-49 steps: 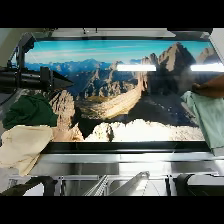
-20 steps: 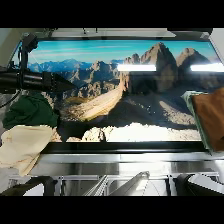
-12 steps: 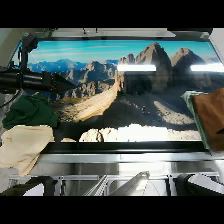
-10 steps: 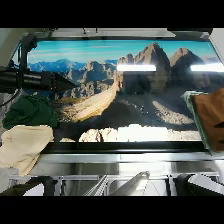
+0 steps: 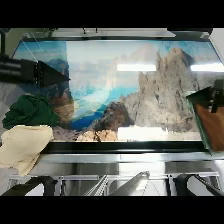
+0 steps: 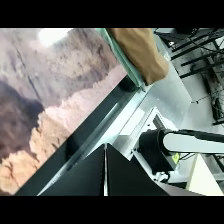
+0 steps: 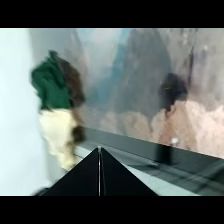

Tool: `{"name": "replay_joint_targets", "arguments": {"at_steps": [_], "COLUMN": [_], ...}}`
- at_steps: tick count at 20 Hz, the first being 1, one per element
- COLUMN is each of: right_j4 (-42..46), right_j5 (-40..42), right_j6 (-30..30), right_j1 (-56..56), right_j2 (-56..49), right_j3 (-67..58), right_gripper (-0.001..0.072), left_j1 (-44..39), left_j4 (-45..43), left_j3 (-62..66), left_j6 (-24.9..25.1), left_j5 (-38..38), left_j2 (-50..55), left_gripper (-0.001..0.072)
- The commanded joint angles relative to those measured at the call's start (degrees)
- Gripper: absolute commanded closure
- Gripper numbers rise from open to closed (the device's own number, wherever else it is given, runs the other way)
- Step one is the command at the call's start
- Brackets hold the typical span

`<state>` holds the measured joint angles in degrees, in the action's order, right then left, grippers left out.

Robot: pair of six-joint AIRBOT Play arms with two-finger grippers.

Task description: Fold the shirts.

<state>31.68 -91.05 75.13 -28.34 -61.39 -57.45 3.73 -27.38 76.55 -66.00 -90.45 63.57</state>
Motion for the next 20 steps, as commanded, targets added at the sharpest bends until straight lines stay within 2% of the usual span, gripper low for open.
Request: {"name": "replay_joint_targets", "arguments": {"at_steps": [1, 4, 6, 9, 20], "right_j4": [8.46, 10.67, 10.62, 9.97, 9.9], "right_j5": [12.94, 26.45, 32.61, 32.52, 32.54], "right_j6": [-2.49, -1.86, 2.1, 2.23, 2.23], "right_j1": [18.73, 33.55, 38.84, 39.93, 39.89], "right_j2": [11.52, 19.89, 21.07, 18.75, 15.58], "right_j3": [6.6, 16.81, 20.63, 20.81, 20.81], "right_gripper": [0.0689, 0.0689, 0.0689, 0.0689, 0.0689], "left_j1": [0.0, 0.0, 0.0, 0.0, 0.0], "left_j4": [-3.17, -3.04, -3.06, -2.95, -2.6], "left_j3": [-13.57, -31.95, -41.07, -45.9, -46.18], "left_j6": [-3.1, -4.57, -5.01, -5.11, -5.2], "left_j5": [1.25, 6.51, 9.79, 10.08, 10.54], "left_j2": [-10.99, -22.45, -28.02, -31.67, -32.87], "left_gripper": [0.07, 0.07, 0.07, 0.07, 0.07]}}
